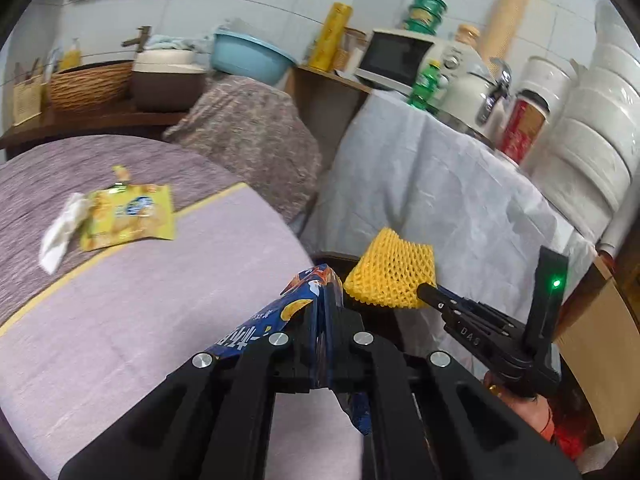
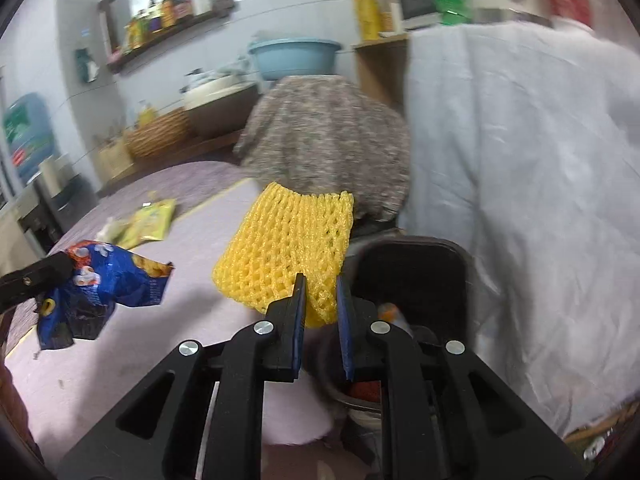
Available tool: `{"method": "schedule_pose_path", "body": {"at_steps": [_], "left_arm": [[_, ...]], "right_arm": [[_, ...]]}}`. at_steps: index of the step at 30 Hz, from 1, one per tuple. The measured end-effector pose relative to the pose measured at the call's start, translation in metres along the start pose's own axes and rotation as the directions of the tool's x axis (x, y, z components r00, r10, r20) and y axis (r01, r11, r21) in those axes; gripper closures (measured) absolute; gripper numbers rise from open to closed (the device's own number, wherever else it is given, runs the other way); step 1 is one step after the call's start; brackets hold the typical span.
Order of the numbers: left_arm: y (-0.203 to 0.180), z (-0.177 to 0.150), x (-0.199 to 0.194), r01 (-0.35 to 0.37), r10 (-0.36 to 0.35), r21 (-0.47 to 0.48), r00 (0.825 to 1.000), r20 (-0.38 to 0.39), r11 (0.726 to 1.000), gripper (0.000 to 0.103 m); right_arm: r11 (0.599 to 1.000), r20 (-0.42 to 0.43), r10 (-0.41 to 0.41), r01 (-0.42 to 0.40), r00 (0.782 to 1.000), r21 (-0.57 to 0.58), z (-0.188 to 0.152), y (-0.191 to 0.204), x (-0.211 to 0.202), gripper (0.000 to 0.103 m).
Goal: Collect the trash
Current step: 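Carry the wrapper and yellow net to the bin and release both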
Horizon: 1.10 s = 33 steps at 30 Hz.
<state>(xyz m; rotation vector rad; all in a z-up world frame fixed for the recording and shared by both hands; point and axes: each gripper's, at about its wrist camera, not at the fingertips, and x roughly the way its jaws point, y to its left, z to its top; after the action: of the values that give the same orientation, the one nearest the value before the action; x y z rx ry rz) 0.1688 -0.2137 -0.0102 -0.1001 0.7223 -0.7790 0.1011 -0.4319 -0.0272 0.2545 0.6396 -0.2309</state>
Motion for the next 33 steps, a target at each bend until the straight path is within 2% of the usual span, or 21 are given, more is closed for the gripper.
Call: {"method": "schedule_pose_path", "body": {"at_steps": [2,7,15,17,19,21,31,33], "left_arm": [[-0.012,0.004,0.016,0.025,-0.024,0.009,0.999,-0.023,1.0,0.099],[-0.044,0.007,0.056,0.064,-0.06,0.055,0.995,-0.08,0.996,0.099],[-0.069,0.003,0.113,0.08,-0.07,0.056,0.983,-0.17,0.995,0.099],[-0.074,0.001,0.127,0.079,-0.067,0.056,0.979,-0.193,0.995,0.099],[-0.079,-0.001,0.139,0.076,-0.062,0.058,0.975,-0.215,0.995,0.099],[-0.085,-0.004,0.152,0.066,-0.047,0.074,0.971,-0.234,0.995,0.099],[-0.109,-0.011,0.203,0.052,-0.015,0.113,0.951,-0.308,0.992,0.098],[-0.112,-0.012,0.209,0.049,-0.008,0.123,0.95,-0.311,0.991,0.091]], "right_arm": [[0.998,-0.023,-0.057,0.058,0.998,0.033,-0.007,-0.023,0.006,0.087],[0.985,-0.102,-0.131,0.141,0.986,0.095,-0.029,-0.067,0.039,0.087],[0.971,-0.219,-0.153,0.187,0.964,0.146,-0.069,-0.104,0.096,0.087],[0.969,-0.23,-0.157,0.195,0.961,0.153,-0.074,-0.106,0.104,0.083],[0.966,-0.235,-0.158,0.199,0.959,0.163,-0.077,-0.109,0.109,0.064],[0.959,-0.232,-0.176,0.22,0.957,0.179,-0.081,-0.114,0.107,0.054],[0.934,-0.213,-0.229,0.276,0.95,0.228,-0.089,-0.135,0.076,0.054],[0.927,-0.21,-0.236,0.284,0.949,0.243,-0.09,-0.142,0.07,0.054]]}}
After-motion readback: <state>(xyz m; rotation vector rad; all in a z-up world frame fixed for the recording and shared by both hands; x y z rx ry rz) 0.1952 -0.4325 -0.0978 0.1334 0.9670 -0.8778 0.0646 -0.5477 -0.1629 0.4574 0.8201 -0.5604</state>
